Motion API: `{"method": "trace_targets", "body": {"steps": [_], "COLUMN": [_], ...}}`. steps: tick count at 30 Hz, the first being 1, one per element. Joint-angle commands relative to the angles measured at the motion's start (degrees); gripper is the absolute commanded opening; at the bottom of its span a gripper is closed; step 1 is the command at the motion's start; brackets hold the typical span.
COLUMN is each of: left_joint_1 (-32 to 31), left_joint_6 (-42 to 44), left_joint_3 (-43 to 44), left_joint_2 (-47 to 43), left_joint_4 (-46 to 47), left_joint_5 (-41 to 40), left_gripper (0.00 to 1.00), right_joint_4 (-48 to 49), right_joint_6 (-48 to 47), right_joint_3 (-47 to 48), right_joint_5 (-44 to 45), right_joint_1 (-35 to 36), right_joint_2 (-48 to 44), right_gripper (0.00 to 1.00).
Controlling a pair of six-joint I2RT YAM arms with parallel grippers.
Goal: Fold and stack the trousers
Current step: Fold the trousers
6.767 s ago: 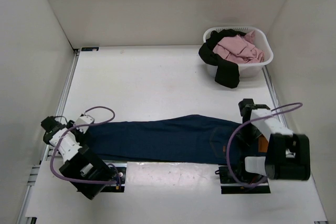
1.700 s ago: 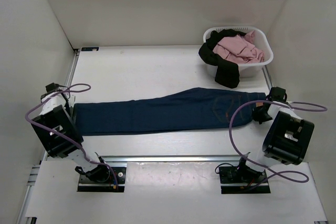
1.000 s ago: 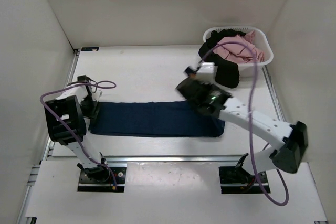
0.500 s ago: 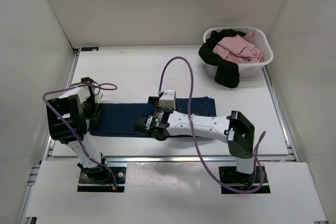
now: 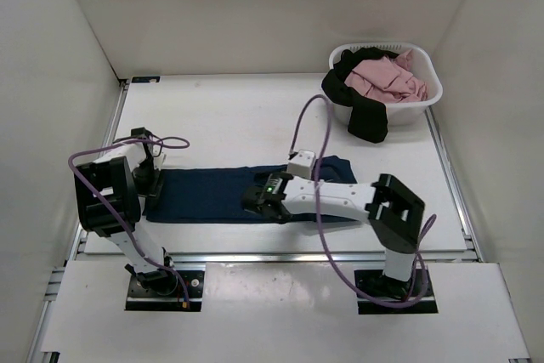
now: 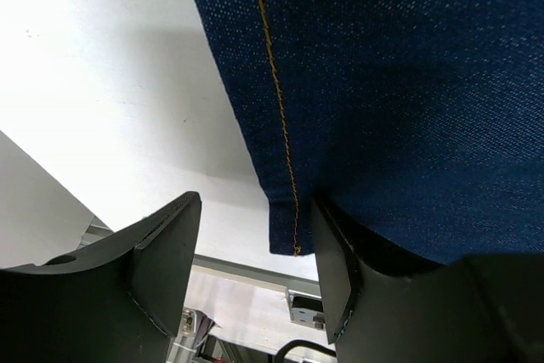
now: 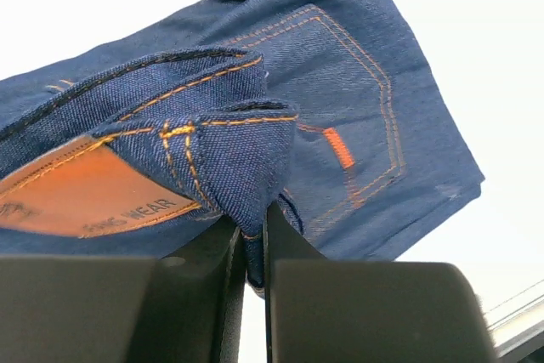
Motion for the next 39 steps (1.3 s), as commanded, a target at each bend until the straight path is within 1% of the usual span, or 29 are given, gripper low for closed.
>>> {"method": "trace_targets", "body": {"steps": [1,3,5,6,7,8,10,11,13,14,15,16,17,18,19,20,21,25,29,30,32,33,35,37,38,39], "left_joint_1": [-0.01,-0.01,-0.01,-0.01,-0.01,-0.01,-0.01,-0.01,-0.01,-0.01,-0.01,-0.01,-0.01,-0.01,-0.01,-0.01,-0.01,-0.01,-0.01,-0.01,-0.01,0.51,1.03,2.44,2.97,3.76], "left_joint_6": [-0.75,-0.75,-0.75,-0.75,-0.75,-0.75,-0.22,-0.22,-0.22,-0.22,-0.22,-0.22,-0.22,0.30,0.30,0.30,0.83,0.83,0.83,0.83,0.83,0.83,1.35,1.97,1.97,2.50], "left_joint_3": [-1.27,-1.27,-1.27,-1.27,-0.75,-0.74,-0.74,-0.74,-0.74,-0.74,-0.74,-0.22,-0.21,-0.21,-0.21,-0.21,-0.21,0.31,0.31,0.31,0.31,0.92,1.45,1.46,2.07,2.07], "left_joint_2": [-2.11,-2.11,-2.11,-2.11,-2.11,-2.11,-2.11,-2.11,-1.58,-1.58,-1.58,-1.58,-1.58,-2.10,-2.11,-2.11,-2.11,-2.63,-3.16,-3.16,-3.69,-3.69,-4.21,-4.21,-3.69,-3.69], "left_joint_4": [0.80,0.80,0.80,0.80,0.80,0.80,0.80,0.80,0.80,0.80,0.80,0.80,0.80,0.80,0.80,0.80,0.80,0.27,-0.25,-0.26,-0.26,-0.26,-0.26,-0.26,-0.26,-0.26], "left_joint_5": [0.06,0.06,-0.46,-0.47,-0.47,-0.47,-0.47,-0.47,-0.47,-0.47,-0.47,-0.47,-0.47,-0.47,-0.47,-0.47,-0.47,0.05,0.06,0.06,-1.51,-2.13,-4.06,-4.85,-5.56,-5.57], "left_gripper": [0.66,0.66,0.66,0.66,0.66,0.67,0.67,0.67,0.67,0.67,0.67,0.67,0.67,0.67,0.67,0.67,0.67,0.68,0.68,0.68,0.69,0.69,0.69,0.69,0.69,0.69], "right_joint_4": [8.18,6.62,4.60,4.59,4.59,6.15,12.39,14.06,18.53,19.78,21.36,25.81,28.47,30.93,33.48,36.72,37.36,38.94,41.23,41.24,41.24,41.76,42.90,44.47,46.06,48.42], "right_joint_6": [-0.25,-0.26,-2.62,-3.94,-5.43,-8.67,-12.55,-14.65,-18.00,-19.67,-23.95,-26.95,-30.11,-35.63,-38.38,-40.41,-43.04,-47.89,-50.71,-50.71,-47.91,-47.29,-46.76,-45.79,-45.79,-45.27], "right_joint_3": [-3.10,0.57,4.96,8.20,9.10,9.63,9.64,8.86,8.15,8.15,6.75,6.04,5.08,2.63,1.48,0.86,0.85,-1.52,-4.42,-5.73,-6.79,-7.32,-7.93,-8.63,-10.47,-11.27], "right_joint_5": [1.73,0.58,0.58,0.58,0.58,0.58,-2.66,-4.24,-7.41,-8.29,-9.52,-11.27,-16.16,-18.47,-20.50,-22.17,-24.54,-25.17,-23.77,-23.16,-27.00,-29.37,-34.38,-40.97,-43.87,-46.33], "right_joint_1": [0.26,0.26,0.95,0.96,1.83,2.53,2.54,2.54,2.54,2.54,2.54,2.54,2.54,3.67,3.68,4.64,5.26,5.27,4.66,3.17,0.27,-3.14,-7.98,-10.89,-13.60,-14.76], "right_joint_2": [-4.33,0.32,5.84,7.35,8.50,10.16,10.79,10.79,10.79,9.75,8.87,7.64,4.50,2.55,0.62,-3.23,-4.83,-14.57,-19.43,-19.44,-17.60,-14.98,-11.64,-6.45,-4.95,-2.42], "right_gripper": [0.00,0.00,0.00,0.00,0.00,0.00,0.02,0.06,0.20,0.47,0.59,0.68,0.75,0.76,0.76,0.76,0.76,0.74,0.63,0.52,0.38,0.26,0.14,0.00,0.00,0.00]}}
